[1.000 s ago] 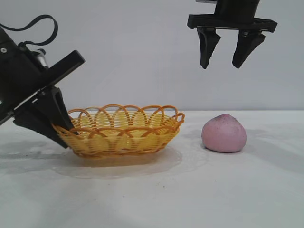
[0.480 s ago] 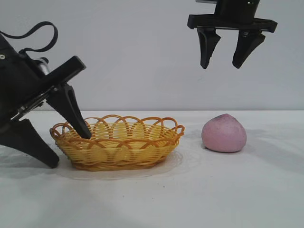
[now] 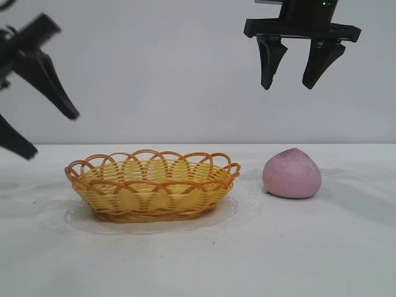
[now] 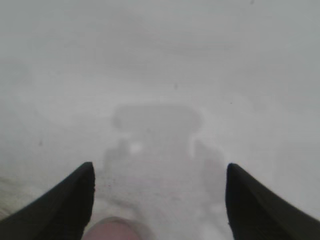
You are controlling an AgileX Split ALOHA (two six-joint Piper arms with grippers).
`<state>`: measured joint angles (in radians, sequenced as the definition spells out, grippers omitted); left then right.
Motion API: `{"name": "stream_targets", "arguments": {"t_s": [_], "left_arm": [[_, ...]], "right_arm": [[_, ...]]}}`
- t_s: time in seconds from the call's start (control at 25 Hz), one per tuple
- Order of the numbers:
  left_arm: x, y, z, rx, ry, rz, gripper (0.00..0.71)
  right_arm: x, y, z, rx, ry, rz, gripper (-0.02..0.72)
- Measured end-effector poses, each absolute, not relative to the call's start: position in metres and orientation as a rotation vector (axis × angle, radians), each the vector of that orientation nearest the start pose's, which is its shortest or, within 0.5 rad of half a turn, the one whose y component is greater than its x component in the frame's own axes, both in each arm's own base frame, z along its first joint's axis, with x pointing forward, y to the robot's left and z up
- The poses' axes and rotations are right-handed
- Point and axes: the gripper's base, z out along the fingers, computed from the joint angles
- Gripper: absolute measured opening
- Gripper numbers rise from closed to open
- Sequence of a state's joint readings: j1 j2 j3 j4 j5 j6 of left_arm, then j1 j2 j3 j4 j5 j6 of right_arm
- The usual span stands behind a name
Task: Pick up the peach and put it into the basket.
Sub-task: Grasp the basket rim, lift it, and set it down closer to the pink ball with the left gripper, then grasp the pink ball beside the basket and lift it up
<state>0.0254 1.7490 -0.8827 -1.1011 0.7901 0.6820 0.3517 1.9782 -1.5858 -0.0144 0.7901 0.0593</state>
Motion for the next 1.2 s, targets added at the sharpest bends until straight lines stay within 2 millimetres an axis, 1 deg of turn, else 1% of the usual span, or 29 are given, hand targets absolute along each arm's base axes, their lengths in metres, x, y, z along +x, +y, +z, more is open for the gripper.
{"name": "stream_targets", "arguments": {"t_s": [0.04, 0.2, 0.28, 0.36, 0.4, 0.48, 0.6, 0.68, 0.76, 0.84, 0.96, 1.04, 1.12, 1.2], "left_arm": [[0.31, -0.045, 0.17, -0.181, 2.691, -0.953, 0.403], [0.314, -0.018, 0.163, -0.043, 2.8, -0.454, 0.403], [0.314, -0.009, 0.162, -0.034, 2.816, -0.308, 0.403], [0.313, -0.002, 0.167, -0.017, 2.811, -0.177, 0.403], [0.312, 0.0, 0.173, -0.013, 2.795, -0.122, 0.403], [0.308, 0.001, 0.192, 0.012, 2.736, -0.01, 0.403], [0.294, -0.009, 0.227, 0.05, 2.647, 0.04, 0.403], [0.274, -0.022, 0.247, 0.073, 2.585, 0.012, 0.403], [0.246, -0.032, 0.264, 0.099, 2.517, -0.023, 0.403], [0.211, -0.036, 0.275, 0.102, 2.481, -0.062, 0.403], [0.163, -0.031, 0.276, 0.091, 2.473, -0.077, 0.403], [0.138, -0.024, 0.275, 0.087, 2.46, -0.061, 0.403], [0.117, -0.017, 0.274, 0.081, 2.471, -0.028, 0.403], [0.101, -0.012, 0.273, 0.076, 2.494, 0.0, 0.403]], "right_arm": [[0.408, 0.149, 0.232, -0.399, 2.641, 0.116, 0.474], [0.408, 0.149, 0.232, -0.401, 2.641, 0.115, 0.474], [0.408, 0.149, 0.232, -0.4, 2.642, 0.117, 0.474], [0.408, 0.149, 0.232, -0.398, 2.644, 0.121, 0.474], [0.408, 0.149, 0.232, -0.398, 2.644, 0.121, 0.474], [0.408, 0.149, 0.232, -0.396, 2.645, 0.124, 0.474], [0.408, 0.15, 0.232, -0.39, 2.647, 0.133, 0.474], [0.407, 0.151, 0.232, -0.392, 2.648, 0.144, 0.474], [0.407, 0.151, 0.232, -0.401, 2.647, 0.149, 0.474], [0.407, 0.151, 0.231, -0.412, 2.647, 0.148, 0.474], [0.406, 0.152, 0.23, -0.42, 2.651, 0.152, 0.474], [0.405, 0.151, 0.227, -0.423, 2.662, 0.153, 0.474], [0.403, 0.151, 0.224, -0.428, 2.67, 0.151, 0.474], [0.402, 0.15, 0.22, -0.429, 2.683, 0.15, 0.474]]}}
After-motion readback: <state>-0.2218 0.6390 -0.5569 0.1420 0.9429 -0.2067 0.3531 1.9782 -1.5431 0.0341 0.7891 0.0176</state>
